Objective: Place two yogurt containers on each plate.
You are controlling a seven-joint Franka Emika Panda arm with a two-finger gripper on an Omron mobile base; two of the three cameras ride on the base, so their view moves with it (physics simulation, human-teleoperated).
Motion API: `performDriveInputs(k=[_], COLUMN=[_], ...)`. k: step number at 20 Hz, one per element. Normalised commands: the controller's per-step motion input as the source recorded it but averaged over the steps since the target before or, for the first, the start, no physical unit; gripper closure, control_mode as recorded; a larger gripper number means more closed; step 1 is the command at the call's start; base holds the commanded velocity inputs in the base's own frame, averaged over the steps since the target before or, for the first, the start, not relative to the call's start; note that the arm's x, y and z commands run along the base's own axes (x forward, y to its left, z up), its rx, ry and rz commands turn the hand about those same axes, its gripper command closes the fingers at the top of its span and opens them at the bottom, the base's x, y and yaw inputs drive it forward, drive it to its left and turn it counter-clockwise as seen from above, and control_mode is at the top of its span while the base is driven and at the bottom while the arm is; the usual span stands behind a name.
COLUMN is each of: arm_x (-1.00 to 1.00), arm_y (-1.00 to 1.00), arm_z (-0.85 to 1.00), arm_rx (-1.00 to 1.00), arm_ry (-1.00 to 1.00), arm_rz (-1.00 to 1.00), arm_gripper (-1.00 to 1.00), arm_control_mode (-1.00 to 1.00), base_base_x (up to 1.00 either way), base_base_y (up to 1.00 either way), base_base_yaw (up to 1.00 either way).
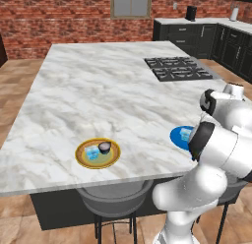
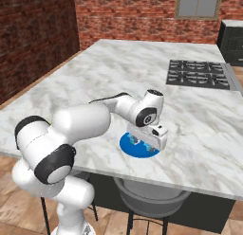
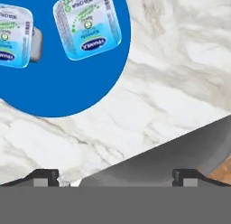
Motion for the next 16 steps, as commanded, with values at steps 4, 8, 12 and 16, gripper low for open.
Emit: performDriveInputs(k=[4,8,12,16], arm_x=[-0.71,-0.65,-0.61,-0.53], arm_y=[0.56,0.66,0.64,0.53], arm_z=[0.39,0.43,0.47,0.51], arm_rx=[-0.24,-0.16,-0.04,0.0], arm_ry=[-0.05,-0.07,-0.07,-0.01], arm_rz=[0.23,0.19,0.15,0.05], arm_gripper=[-1.0,-1.0,-1.0,-1.0], arm_control_mode=[-1.0,-1.0,-1.0,-1.0], base_base_x=[0.0,0.0,0.0,0.0], base_base_y=[0.0,0.0,0.0,0.0], base_base_yaw=[0.0,0.0,0.0,0.0])
